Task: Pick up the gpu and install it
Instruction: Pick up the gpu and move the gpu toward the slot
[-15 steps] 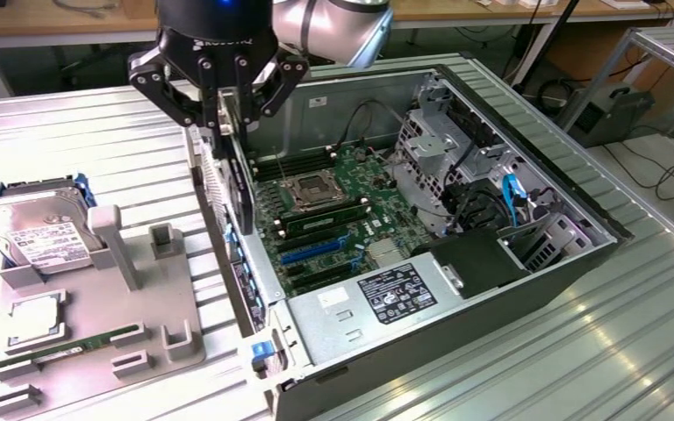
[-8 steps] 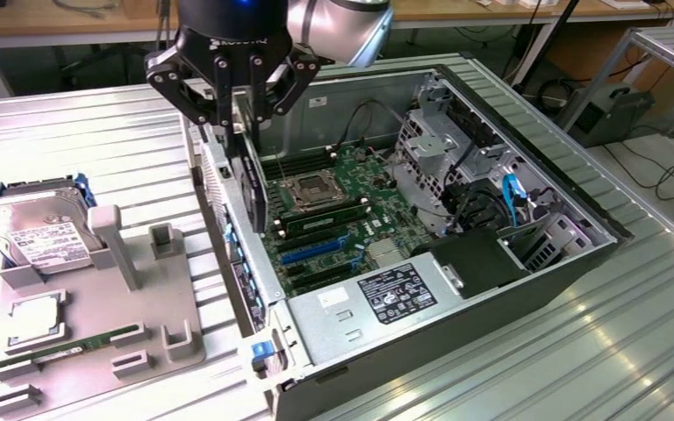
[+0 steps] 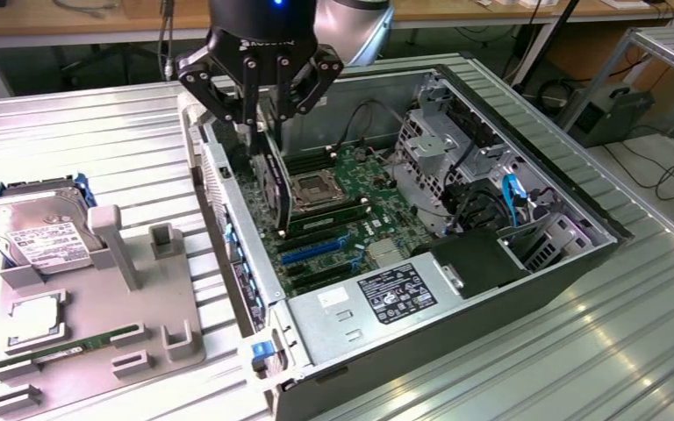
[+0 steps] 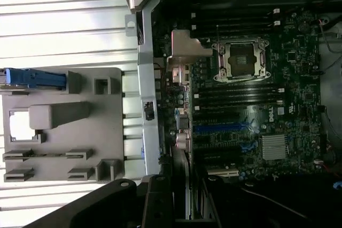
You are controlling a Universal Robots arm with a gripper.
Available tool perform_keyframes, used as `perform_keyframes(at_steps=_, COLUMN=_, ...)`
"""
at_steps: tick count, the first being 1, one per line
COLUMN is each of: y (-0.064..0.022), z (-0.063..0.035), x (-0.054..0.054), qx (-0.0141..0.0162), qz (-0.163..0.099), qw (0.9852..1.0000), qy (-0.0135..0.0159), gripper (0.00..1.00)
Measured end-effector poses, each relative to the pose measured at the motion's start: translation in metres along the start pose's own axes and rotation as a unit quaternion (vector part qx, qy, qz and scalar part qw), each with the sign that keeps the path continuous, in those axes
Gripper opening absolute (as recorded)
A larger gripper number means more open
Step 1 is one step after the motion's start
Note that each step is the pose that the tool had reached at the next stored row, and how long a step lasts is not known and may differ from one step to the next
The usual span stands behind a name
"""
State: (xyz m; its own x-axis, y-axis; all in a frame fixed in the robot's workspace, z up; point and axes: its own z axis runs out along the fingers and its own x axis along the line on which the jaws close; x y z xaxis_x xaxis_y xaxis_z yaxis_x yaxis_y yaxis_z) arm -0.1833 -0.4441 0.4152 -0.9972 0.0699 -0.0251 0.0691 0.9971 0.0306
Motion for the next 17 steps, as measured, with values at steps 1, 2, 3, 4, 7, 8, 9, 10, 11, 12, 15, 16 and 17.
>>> perform_keyframes(at_steps=1, y=0.0001, z=0.0004, x=-0.002, qx=0.0001, qz=0.000, qw=1.0000, qy=0.0000, gripper=0.26)
perform_keyframes(at_steps=2, y=0.0003, z=0.0010, x=-0.004, qx=0.0001, qz=0.000, qw=1.0000, qy=0.0000, gripper=0.26)
perform_keyframes(at_steps=3, y=0.0004, z=0.0017, x=-0.007, qx=0.0002, qz=0.000, qw=1.0000, qy=0.0001, gripper=0.26)
perform_keyframes(at_steps=4, y=0.0005, z=0.0023, x=-0.009, qx=0.0002, qz=0.000, qw=1.0000, qy=0.0001, gripper=0.26)
perform_keyframes(at_steps=7, y=0.0009, z=0.0049, x=-0.015, qx=0.0003, qz=0.000, qw=1.0000, qy=0.0003, gripper=0.26)
perform_keyframes(at_steps=8, y=0.0010, z=0.0057, x=-0.017, qx=0.0003, qz=0.000, qw=1.0000, qy=0.0003, gripper=0.26)
perform_keyframes(at_steps=9, y=0.0012, z=0.0066, x=-0.020, qx=0.0004, qz=0.000, qw=1.0000, qy=0.0004, gripper=0.26)
perform_keyframes(at_steps=10, y=0.0014, z=0.0073, x=-0.022, qx=0.0005, qz=0.000, qw=1.0000, qy=0.0005, gripper=0.26)
perform_keyframes(at_steps=11, y=0.0015, z=0.0082, x=-0.026, qx=0.0005, qz=0.000, qw=1.0000, qy=0.0006, gripper=0.26)
perform_keyframes(at_steps=12, y=0.0017, z=0.0090, x=-0.028, qx=0.0005, qz=0.000, qw=1.0000, qy=0.0006, gripper=0.26)
perform_keyframes(at_steps=15, y=0.0021, z=0.0120, x=-0.035, qx=0.0006, qz=0.000, qw=1.0000, qy=0.0008, gripper=0.26)
perform_keyframes(at_steps=16, y=0.0023, z=0.0129, x=-0.038, qx=0.0006, qz=0.000, qw=1.0000, qy=0.0009, gripper=0.26)
perform_keyframes(at_steps=17, y=0.0024, z=0.0139, x=-0.040, qx=0.0007, qz=0.000, qw=1.0000, qy=0.0010, gripper=0.26)
